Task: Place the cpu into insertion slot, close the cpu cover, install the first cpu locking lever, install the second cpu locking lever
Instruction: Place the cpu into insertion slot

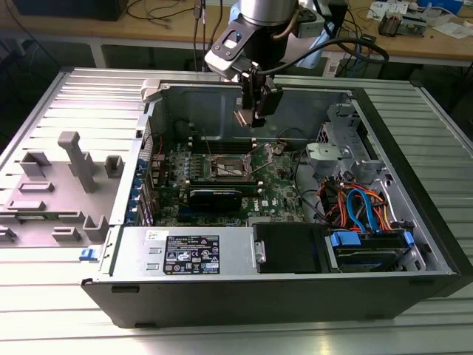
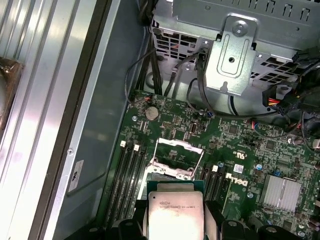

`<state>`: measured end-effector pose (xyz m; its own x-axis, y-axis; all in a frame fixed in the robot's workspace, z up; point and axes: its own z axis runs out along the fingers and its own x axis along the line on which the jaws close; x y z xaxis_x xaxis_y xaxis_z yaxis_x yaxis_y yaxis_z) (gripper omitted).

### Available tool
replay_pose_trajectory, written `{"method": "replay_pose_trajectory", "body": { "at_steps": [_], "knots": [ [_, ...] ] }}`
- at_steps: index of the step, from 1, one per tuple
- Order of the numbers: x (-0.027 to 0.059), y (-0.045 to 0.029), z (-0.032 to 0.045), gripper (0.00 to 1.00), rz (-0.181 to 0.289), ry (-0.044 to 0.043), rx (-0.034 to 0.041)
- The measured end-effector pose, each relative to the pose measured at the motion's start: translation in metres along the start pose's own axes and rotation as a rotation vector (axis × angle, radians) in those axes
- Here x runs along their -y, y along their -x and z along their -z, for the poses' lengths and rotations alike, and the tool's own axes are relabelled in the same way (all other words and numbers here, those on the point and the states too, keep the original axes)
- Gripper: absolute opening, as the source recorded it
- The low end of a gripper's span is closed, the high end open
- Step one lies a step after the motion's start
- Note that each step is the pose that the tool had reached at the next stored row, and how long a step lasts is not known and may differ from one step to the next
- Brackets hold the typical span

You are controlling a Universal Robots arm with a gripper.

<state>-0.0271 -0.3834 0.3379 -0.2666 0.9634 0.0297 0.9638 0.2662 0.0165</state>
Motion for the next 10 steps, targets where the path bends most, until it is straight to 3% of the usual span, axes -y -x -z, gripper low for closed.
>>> {"method": "replay_pose_trajectory", "body": {
  "at_steps": [10],
  "knots": [
    [0.0000,0.0000,-0.0002,0.54,-0.006,0.0002,0.0001]
  ]
}}
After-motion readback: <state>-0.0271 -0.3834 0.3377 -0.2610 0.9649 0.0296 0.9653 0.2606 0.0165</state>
